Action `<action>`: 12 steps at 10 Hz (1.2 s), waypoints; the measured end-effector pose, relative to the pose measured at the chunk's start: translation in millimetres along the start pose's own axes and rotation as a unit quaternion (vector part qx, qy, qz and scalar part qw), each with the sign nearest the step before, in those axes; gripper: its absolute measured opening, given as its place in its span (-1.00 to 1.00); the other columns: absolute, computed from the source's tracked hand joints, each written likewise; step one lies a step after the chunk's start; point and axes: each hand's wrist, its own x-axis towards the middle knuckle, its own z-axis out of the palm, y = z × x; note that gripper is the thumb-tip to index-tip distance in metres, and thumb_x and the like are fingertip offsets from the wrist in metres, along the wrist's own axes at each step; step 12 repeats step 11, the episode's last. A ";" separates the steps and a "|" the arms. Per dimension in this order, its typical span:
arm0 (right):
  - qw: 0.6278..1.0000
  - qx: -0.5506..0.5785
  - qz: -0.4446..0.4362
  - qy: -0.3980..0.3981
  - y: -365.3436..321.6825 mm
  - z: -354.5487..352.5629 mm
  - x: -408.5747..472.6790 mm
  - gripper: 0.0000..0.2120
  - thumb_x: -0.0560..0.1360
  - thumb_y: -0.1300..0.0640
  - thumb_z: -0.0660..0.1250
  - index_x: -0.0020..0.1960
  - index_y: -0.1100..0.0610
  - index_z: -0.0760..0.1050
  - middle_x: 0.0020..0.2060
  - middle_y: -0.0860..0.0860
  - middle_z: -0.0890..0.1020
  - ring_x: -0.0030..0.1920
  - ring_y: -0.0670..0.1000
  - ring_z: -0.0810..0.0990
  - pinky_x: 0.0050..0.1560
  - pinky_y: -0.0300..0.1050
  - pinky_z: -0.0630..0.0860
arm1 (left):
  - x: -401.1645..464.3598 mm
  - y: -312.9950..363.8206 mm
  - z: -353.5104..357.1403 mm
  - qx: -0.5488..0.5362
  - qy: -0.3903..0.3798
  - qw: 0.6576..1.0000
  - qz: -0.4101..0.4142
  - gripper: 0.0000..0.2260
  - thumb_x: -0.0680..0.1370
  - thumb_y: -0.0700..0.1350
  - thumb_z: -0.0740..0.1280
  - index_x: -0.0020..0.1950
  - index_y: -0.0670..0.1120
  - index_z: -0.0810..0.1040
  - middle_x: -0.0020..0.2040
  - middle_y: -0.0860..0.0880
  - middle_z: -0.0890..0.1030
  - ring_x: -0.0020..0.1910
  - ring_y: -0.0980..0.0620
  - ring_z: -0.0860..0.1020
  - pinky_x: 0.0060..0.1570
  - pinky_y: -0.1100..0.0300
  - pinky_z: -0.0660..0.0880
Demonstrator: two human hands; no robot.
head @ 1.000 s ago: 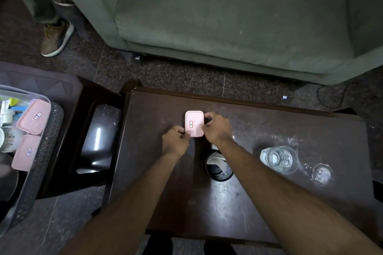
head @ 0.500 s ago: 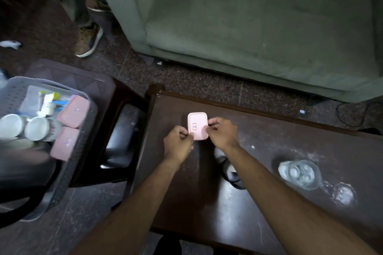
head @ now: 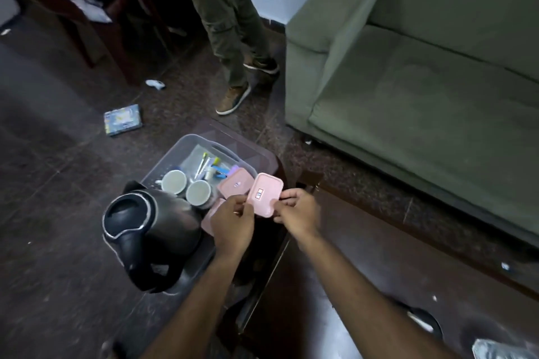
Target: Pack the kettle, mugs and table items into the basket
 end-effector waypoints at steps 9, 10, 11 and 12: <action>0.995 -0.045 0.080 0.031 -20.9 90.9 21.5 -0.70 0.31 0.21 0.66 -0.12 0.20 0.56 -0.33 0.17 0.71 -0.49 -0.01 0.64 -0.31 0.05 0.72 | 82.3 -29.3 -40.7 0.097 -0.048 0.993 0.043 -0.62 0.54 -0.27 0.35 0.36 -0.14 0.59 0.04 -0.29 0.62 0.03 -0.23 0.58 0.07 0.14 0.40; 0.997 -0.059 0.046 0.035 -15.2 74.7 15.5 -0.71 0.37 0.10 0.62 -0.08 0.18 0.57 -0.38 0.07 0.69 -0.50 -0.05 0.64 -0.32 0.03 0.71 | 75.6 -25.2 -43.7 0.093 -0.034 0.994 0.052 -0.57 0.54 -0.24 0.36 0.42 -0.14 0.52 0.09 -0.26 0.57 0.03 -0.25 0.60 0.14 0.03 0.46; 0.988 -0.144 -0.011 0.053 -10.8 47.9 4.8 -0.76 0.43 -0.04 0.55 -0.10 0.07 0.56 -0.37 -0.02 0.69 -0.31 0.01 0.72 -0.14 0.00 0.68 | 57.7 -20.0 -48.5 0.169 -0.018 0.982 0.077 -0.54 0.52 -0.18 0.36 0.44 -0.10 0.47 0.18 -0.20 0.53 0.09 -0.25 0.59 0.09 -0.08 0.55; 0.988 -0.144 -0.011 0.053 -10.8 47.9 4.8 -0.76 0.43 -0.04 0.55 -0.10 0.07 0.56 -0.37 -0.02 0.69 -0.31 0.01 0.72 -0.14 0.00 0.68 | 57.7 -20.0 -48.5 0.169 -0.018 0.982 0.077 -0.54 0.52 -0.18 0.36 0.44 -0.10 0.47 0.18 -0.20 0.53 0.09 -0.25 0.59 0.09 -0.08 0.55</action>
